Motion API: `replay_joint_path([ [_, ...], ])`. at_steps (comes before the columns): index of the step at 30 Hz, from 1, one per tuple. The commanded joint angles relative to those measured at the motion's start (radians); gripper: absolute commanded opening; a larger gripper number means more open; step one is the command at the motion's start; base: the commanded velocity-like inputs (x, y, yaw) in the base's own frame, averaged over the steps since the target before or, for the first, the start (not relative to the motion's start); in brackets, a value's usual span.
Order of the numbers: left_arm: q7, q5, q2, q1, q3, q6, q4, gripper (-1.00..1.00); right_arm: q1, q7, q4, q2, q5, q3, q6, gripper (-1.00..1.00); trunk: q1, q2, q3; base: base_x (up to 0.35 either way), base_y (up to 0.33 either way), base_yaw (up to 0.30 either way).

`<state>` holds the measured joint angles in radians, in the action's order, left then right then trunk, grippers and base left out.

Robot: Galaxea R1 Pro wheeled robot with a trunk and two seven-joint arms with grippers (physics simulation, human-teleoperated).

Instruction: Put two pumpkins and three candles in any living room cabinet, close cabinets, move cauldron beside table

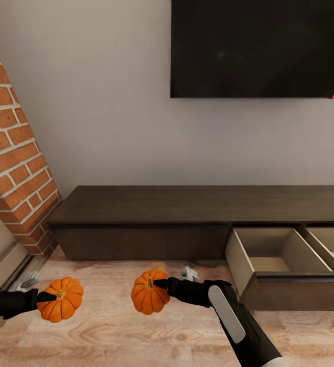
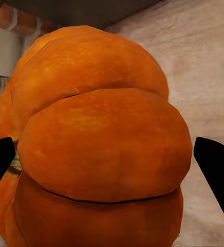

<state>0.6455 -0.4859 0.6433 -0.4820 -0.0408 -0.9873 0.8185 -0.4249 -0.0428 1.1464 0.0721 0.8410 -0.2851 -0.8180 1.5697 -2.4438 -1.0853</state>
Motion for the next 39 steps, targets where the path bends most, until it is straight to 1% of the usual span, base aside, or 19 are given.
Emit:
replay_joint_path([
  [1,-0.003,-0.002,-0.002,-0.001,-0.002,-0.003,0.000,-1.00,0.008,-0.002,-0.017,0.002,-0.018,0.002,-0.002,-1.00,-0.004,0.007,0.003,0.000,0.000,0.000],
  [4,-0.006,-0.001,-0.004,-0.001,-0.001,-0.002,0.001,-1.00,0.020,-0.002,-0.025,0.004,-0.020,0.001,0.001,-1.00,-0.016,0.028,0.012,0.000,0.000,0.000],
  [7,-0.008,0.000,-0.014,-0.001,-0.002,-0.002,0.002,-1.00,0.024,-0.006,-0.047,0.004,-0.020,0.001,0.020,-1.00,-0.027,0.049,0.021,0.000,0.000,0.000],
  [12,-0.009,0.001,-0.017,-0.001,-0.002,-0.001,0.002,-1.00,0.024,-0.009,-0.079,0.005,-0.022,0.000,0.037,-1.00,-0.046,0.084,0.037,0.000,0.000,0.000],
  [13,-0.009,0.001,-0.025,-0.001,-0.002,-0.001,0.002,-1.00,0.024,-0.009,-0.085,0.005,-0.023,0.000,0.041,-1.00,-0.050,0.091,0.040,0.000,0.000,0.000],
  [16,-0.009,0.002,-0.031,-0.001,-0.002,-0.001,0.002,-1.00,0.025,-0.009,-0.097,0.005,-0.023,0.000,0.042,-1.00,-0.062,0.112,0.050,0.000,0.000,0.000],
  [20,-0.010,0.003,-0.033,-0.001,-0.002,0.001,0.002,-1.00,0.025,-0.008,-0.108,0.005,-0.022,0.001,0.053,-1.00,-0.077,0.140,0.062,0.000,0.000,0.000],
  [26,-0.013,0.003,-0.044,-0.001,-0.002,0.001,0.011,-1.00,0.026,-0.008,-0.192,0.003,-0.018,0.002,0.075,-1.00,-0.100,0.182,0.081,0.000,0.000,0.000],
  [29,-0.056,0.002,-0.055,-0.001,-0.001,0.000,0.020,-1.00,0.026,-0.008,-0.204,0.003,-0.018,0.003,0.078,-1.00,-0.112,0.203,0.090,0.000,0.000,0.000],
  [32,-0.102,0.000,-0.071,-0.001,-0.001,0.000,0.024,-1.00,0.026,-0.009,-0.208,0.003,-0.022,0.003,0.083,-1.00,-0.123,0.224,0.100,0.000,0.000,0.000],
  [35,-0.117,-0.001,-0.080,-0.001,-0.001,-0.001,0.025,-1.00,0.026,-0.009,-0.209,0.003,-0.023,0.003,0.086,-1.00,-0.135,0.245,0.109,0.000,0.000,0.000],
  [39,-0.120,0.000,-0.083,-0.001,0.000,-0.001,0.025,-1.00,0.026,-0.008,-0.209,0.003,-0.023,0.004,0.086,-1.00,-0.150,0.273,0.122,0.000,0.000,0.000],
])
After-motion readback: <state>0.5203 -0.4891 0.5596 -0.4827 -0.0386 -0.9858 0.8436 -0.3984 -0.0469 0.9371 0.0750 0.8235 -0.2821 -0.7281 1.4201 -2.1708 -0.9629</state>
